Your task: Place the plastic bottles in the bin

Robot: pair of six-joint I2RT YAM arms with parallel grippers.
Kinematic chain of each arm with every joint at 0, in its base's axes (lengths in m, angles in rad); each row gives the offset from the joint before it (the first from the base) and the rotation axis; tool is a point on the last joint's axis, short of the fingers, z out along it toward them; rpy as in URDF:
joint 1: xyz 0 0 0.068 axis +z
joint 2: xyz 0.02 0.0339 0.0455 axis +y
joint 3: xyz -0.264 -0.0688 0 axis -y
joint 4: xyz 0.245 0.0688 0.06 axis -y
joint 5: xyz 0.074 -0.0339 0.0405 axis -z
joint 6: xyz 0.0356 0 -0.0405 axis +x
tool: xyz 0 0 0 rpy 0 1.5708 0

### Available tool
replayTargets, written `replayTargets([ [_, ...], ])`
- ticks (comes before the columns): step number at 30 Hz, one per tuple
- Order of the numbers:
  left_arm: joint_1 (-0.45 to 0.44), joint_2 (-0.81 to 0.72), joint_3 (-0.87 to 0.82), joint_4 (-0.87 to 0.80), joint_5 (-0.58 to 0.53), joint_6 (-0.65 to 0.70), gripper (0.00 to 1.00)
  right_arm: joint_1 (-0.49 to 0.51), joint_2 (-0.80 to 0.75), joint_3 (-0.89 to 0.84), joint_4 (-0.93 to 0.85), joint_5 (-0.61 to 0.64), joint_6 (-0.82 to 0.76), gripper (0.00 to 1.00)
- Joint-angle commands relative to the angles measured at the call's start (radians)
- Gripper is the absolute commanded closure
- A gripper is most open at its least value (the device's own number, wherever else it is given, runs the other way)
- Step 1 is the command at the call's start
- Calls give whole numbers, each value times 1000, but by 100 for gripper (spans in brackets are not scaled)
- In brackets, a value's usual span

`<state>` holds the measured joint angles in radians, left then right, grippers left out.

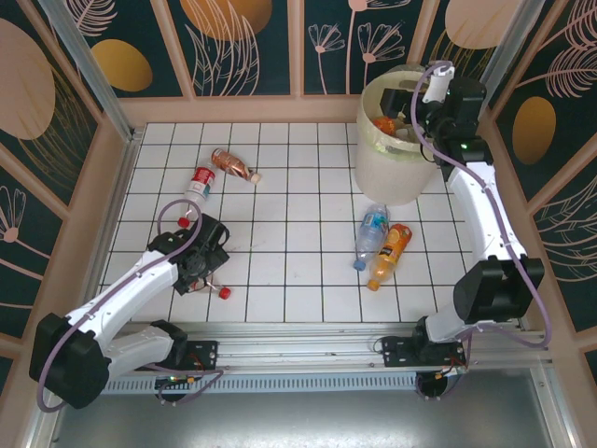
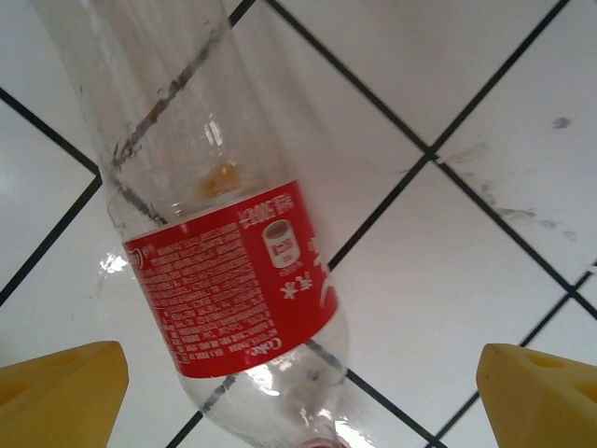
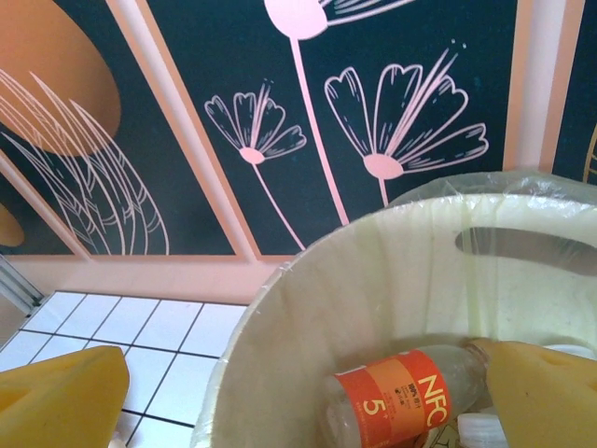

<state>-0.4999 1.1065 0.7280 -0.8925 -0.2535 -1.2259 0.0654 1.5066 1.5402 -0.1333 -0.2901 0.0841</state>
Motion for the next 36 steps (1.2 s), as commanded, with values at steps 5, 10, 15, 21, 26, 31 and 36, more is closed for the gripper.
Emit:
replayTargets([
  [5, 23, 38, -54, 82, 30, -15, 5, 8, -59, -50, 43, -30, -1, 1],
  [10, 32, 82, -82, 138, 48, 0, 7, 8, -69, -81, 50, -35, 3, 1],
  [15, 51, 111, -118, 209, 69, 12, 10, 8, -76, -89, 45, -35, 0, 1],
  [21, 66, 156, -137, 255, 73, 26, 22, 7, -75, -87, 35, -26, -8, 1],
  [26, 67, 152, -139, 262, 53, 31, 30, 8, -72, -93, 30, -23, -8, 1],
  [31, 67, 108, -148, 259, 41, 15, 39, 8, -74, -99, 32, -27, 0, 1],
  [36, 67, 44, -134, 220, -2, 6, 41, 7, -86, -107, 42, -37, 9, 1],
])
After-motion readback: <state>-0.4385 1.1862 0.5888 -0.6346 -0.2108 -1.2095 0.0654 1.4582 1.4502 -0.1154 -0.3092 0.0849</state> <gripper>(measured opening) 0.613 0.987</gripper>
